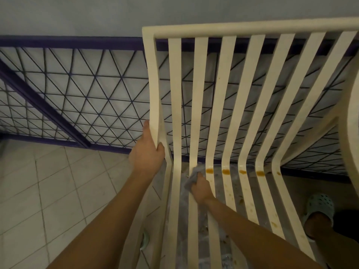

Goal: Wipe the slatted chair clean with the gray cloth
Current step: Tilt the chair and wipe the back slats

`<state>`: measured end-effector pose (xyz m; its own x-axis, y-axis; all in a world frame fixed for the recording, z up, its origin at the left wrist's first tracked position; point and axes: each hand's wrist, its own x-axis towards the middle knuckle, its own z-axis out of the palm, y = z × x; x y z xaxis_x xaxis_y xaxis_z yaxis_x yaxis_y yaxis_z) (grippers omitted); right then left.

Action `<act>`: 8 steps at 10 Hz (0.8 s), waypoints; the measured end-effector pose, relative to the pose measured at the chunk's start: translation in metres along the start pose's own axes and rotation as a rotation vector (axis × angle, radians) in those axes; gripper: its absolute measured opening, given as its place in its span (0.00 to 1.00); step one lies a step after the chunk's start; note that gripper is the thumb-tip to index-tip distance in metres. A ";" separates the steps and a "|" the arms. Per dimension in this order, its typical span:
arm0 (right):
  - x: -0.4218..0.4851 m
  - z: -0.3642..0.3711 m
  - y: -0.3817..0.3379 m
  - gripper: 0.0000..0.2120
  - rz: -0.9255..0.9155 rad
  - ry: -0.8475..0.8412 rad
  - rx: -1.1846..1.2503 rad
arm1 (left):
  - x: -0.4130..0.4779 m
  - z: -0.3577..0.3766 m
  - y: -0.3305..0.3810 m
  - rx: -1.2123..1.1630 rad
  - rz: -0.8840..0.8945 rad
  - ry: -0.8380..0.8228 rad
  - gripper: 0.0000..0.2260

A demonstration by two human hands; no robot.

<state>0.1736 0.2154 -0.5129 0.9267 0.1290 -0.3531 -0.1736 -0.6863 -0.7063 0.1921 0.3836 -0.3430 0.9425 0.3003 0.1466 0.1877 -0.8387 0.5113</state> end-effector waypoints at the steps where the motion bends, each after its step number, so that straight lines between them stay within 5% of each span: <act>1: 0.025 0.003 0.004 0.11 0.105 0.123 0.226 | -0.001 -0.002 0.004 0.035 0.008 0.018 0.32; 2: 0.027 -0.029 -0.020 0.12 0.012 0.051 -0.231 | -0.004 -0.004 0.008 0.043 0.007 0.011 0.28; 3: 0.037 -0.049 -0.043 0.12 0.182 0.082 0.024 | -0.003 -0.005 0.008 0.050 0.014 0.015 0.24; 4: 0.047 -0.061 -0.057 0.14 0.164 0.120 0.141 | -0.003 -0.006 0.010 0.067 0.007 0.004 0.22; 8: 0.052 -0.117 -0.087 0.06 -0.139 0.170 0.177 | -0.004 -0.008 0.013 0.086 -0.006 -0.018 0.21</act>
<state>0.2759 0.1982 -0.3978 0.9857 0.0812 -0.1476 -0.0823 -0.5325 -0.8424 0.1884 0.3753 -0.3306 0.9460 0.2979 0.1281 0.2157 -0.8731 0.4372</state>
